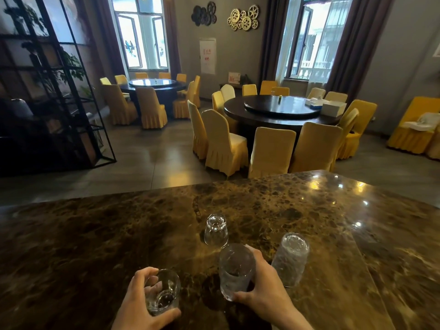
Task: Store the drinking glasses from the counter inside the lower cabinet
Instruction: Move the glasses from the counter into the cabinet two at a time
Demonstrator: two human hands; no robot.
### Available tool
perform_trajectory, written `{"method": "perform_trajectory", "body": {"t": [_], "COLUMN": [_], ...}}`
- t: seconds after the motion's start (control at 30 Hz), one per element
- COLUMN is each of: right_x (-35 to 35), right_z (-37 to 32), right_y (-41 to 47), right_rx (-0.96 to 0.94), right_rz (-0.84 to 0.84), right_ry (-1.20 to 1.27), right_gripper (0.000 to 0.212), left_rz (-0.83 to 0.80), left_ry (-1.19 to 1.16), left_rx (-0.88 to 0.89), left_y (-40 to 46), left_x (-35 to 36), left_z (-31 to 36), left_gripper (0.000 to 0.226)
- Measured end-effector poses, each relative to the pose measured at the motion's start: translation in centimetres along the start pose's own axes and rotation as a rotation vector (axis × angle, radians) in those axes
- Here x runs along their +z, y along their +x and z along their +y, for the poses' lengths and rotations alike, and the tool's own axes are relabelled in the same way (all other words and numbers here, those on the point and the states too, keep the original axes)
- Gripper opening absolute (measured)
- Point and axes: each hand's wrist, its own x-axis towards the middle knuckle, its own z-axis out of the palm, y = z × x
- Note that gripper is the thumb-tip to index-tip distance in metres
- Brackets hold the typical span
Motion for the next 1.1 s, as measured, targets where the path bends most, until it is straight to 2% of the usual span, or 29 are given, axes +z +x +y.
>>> {"method": "perform_trajectory", "body": {"t": [0.03, 0.1, 0.2, 0.27, 0.37, 0.5, 0.67, 0.77, 0.97, 1.1], "right_x": [-0.9, -2.9, -6.3, -8.0, -8.9, -8.7, -8.1, -7.9, -7.3, -7.7], "right_z": [-0.3, -0.7, -1.7, -2.3, -2.8, -2.3, -0.7, 0.4, 1.1, 1.0], "right_y": [-0.2, -0.7, -1.2, -0.7, 1.0, 3.1, 4.8, 5.3, 5.6, 5.7], "right_rx": [0.001, -0.029, -0.185, -0.285, -0.323, -0.306, -0.249, -0.311, -0.328, -0.346], "right_rz": [0.007, 0.034, 0.114, 0.128, 0.005, -0.196, -0.316, -0.318, -0.338, -0.351], "right_ry": [-0.089, -0.262, -0.511, -0.718, -0.999, -1.274, -1.455, -1.541, -1.684, -1.693], "right_gripper": [0.113, 0.104, 0.081, 0.07, 0.07, 0.064, 0.057, 0.048, 0.046, 0.037], "left_rz": [-0.018, -0.029, 0.11, 0.178, 0.167, 0.003, -0.225, -0.299, -0.257, -0.194], "left_ry": [0.015, 0.042, 0.053, 0.148, 0.352, 0.723, 1.14, 1.26, 1.33, 1.216], "left_rx": [0.004, 0.026, 0.11, 0.208, 0.367, 0.461, 0.414, 0.384, 0.473, 0.468], "left_y": [0.0, 0.2, 0.9, 2.3, 5.8, 11.2, 15.9, 17.5, 18.7, 18.4], "left_x": [-0.2, -0.7, -1.9, -2.5, -1.7, 2.0, 6.7, 8.4, 9.6, 8.8], "left_z": [0.1, 0.2, 2.1, 4.6, 8.9, 12.7, 12.6, 11.8, 11.4, 11.2], "left_gripper": [0.111, 0.117, 0.096, 0.082, 0.07, 0.085, 0.109, 0.107, 0.088, 0.089]}}
